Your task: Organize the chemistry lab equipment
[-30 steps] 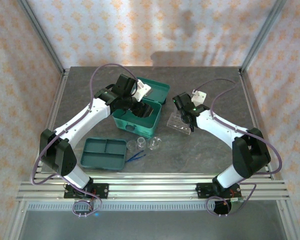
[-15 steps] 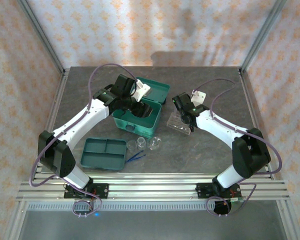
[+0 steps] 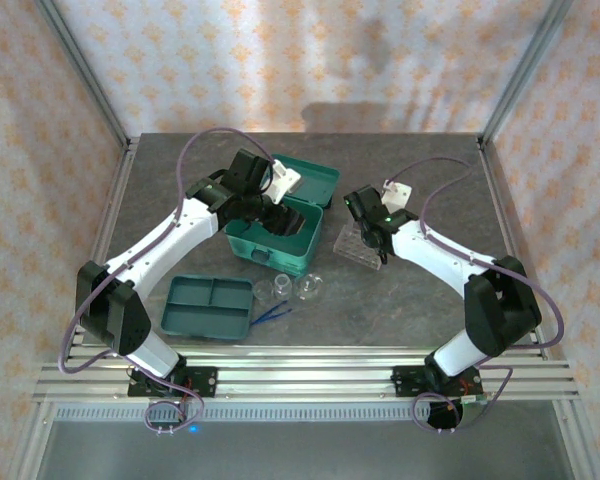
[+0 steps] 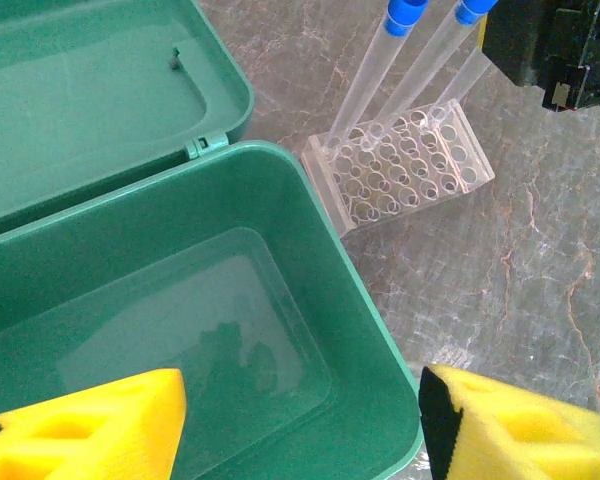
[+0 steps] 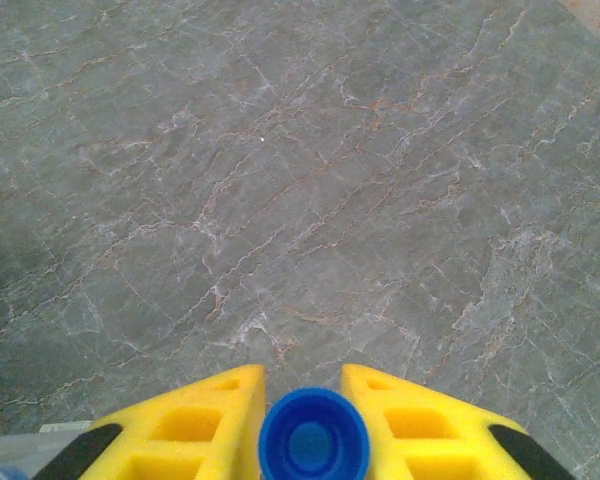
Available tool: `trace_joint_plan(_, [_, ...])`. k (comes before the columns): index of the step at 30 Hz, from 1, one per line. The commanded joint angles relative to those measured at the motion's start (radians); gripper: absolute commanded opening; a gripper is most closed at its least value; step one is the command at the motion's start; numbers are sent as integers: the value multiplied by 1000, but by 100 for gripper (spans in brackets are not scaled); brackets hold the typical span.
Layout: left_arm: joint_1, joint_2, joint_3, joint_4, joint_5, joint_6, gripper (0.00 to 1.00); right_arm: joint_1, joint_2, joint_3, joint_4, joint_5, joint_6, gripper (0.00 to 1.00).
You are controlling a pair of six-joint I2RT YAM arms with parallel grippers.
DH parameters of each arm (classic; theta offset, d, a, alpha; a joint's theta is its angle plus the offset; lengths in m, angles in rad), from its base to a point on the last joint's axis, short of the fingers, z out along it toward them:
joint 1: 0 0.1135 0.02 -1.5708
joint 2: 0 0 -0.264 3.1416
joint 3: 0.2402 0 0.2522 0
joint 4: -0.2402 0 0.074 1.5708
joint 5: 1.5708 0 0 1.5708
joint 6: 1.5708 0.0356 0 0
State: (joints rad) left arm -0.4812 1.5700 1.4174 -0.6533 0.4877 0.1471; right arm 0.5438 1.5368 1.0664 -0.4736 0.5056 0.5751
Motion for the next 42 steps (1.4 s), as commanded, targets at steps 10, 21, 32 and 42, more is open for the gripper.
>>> trace_joint_plan(10, [14, -34, -7, 17, -18, 4, 65, 5, -80, 76, -79, 65, -18, 31])
trace_joint_plan(21, [12, -35, -9, 19, -24, 9, 65, 5, -184, 155, -157, 82, -49, 32])
trace_joint_plan(32, [13, -32, -7, 25, -45, 14, 65, 20, -243, 215, -204, 0, -99, 37])
trace_joint_plan(42, [16, -47, -8, 1, -104, 65, 72, 114, -248, 215, -183, -45, -186, 50])
